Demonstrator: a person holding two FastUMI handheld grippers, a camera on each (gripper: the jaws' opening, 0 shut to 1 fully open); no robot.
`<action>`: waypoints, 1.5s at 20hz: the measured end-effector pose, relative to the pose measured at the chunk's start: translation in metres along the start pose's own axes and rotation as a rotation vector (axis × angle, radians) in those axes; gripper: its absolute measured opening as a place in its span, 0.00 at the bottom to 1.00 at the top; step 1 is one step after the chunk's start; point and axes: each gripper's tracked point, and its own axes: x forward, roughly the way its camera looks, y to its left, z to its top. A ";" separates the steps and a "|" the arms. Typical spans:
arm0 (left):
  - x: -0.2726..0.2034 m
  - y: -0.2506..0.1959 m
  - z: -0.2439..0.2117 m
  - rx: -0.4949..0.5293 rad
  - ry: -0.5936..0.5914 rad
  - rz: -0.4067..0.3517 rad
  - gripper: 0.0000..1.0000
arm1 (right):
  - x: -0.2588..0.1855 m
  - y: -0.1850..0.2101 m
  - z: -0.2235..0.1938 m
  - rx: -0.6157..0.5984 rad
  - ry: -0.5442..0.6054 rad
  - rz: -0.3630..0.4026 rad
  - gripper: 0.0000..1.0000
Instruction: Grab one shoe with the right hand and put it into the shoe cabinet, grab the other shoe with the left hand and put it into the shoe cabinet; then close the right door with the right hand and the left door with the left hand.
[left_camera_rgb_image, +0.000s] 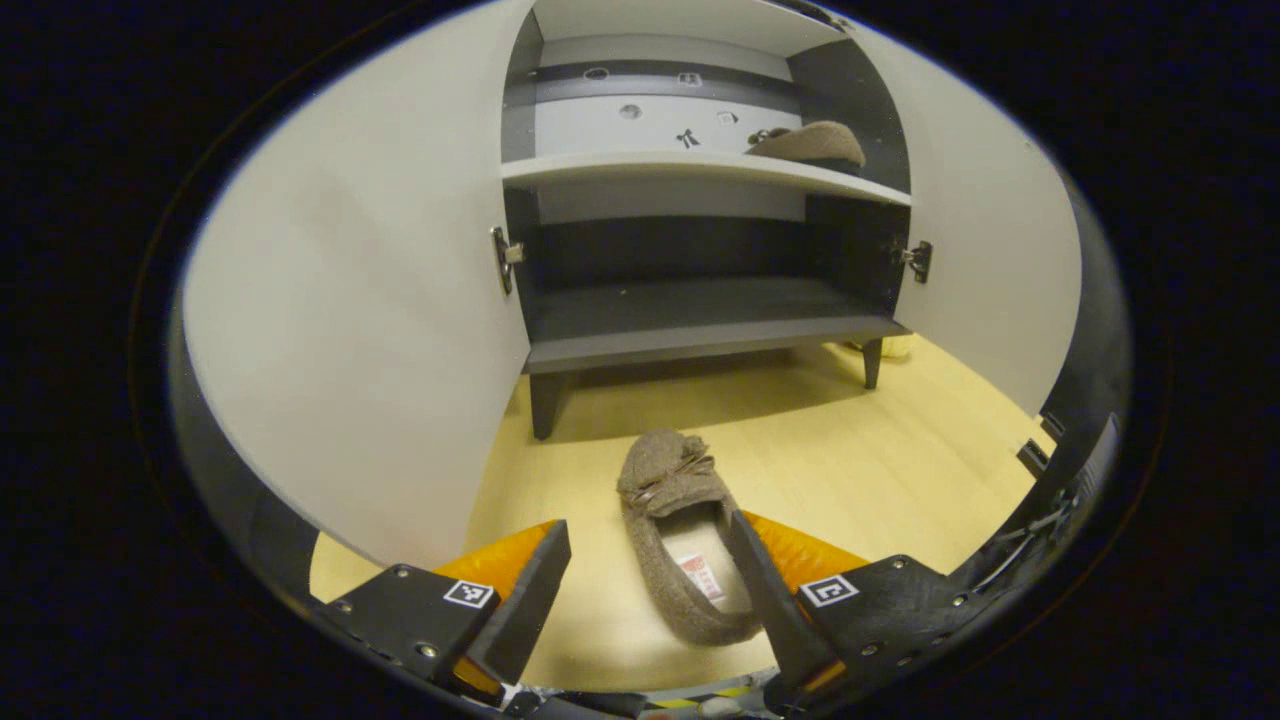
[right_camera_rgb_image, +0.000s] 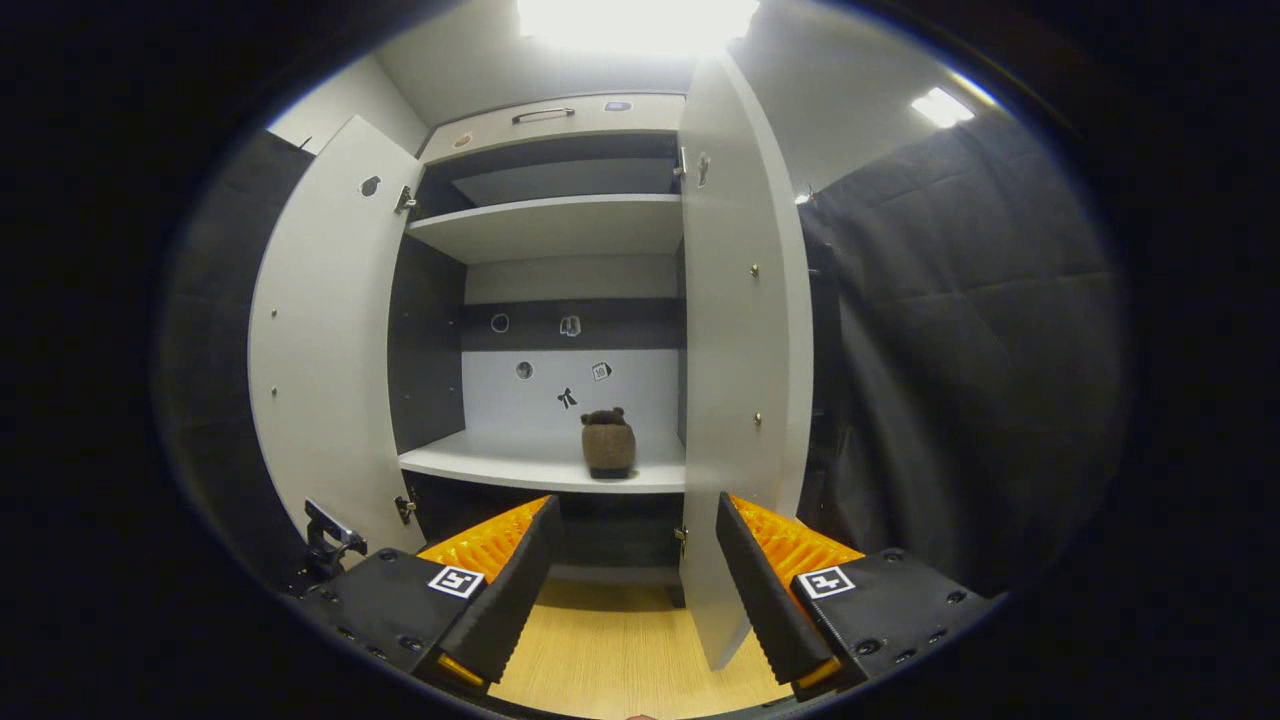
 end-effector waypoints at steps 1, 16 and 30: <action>0.006 0.001 -0.004 -0.002 0.022 0.004 0.94 | -0.001 -0.004 -0.004 -0.003 0.011 -0.009 0.98; 0.054 0.003 -0.055 -0.047 0.208 0.006 0.60 | -0.004 -0.012 -0.027 -0.020 0.089 -0.011 0.98; 0.043 0.011 -0.011 -0.068 0.130 0.049 0.02 | -0.003 -0.001 -0.023 -0.039 0.081 0.025 0.98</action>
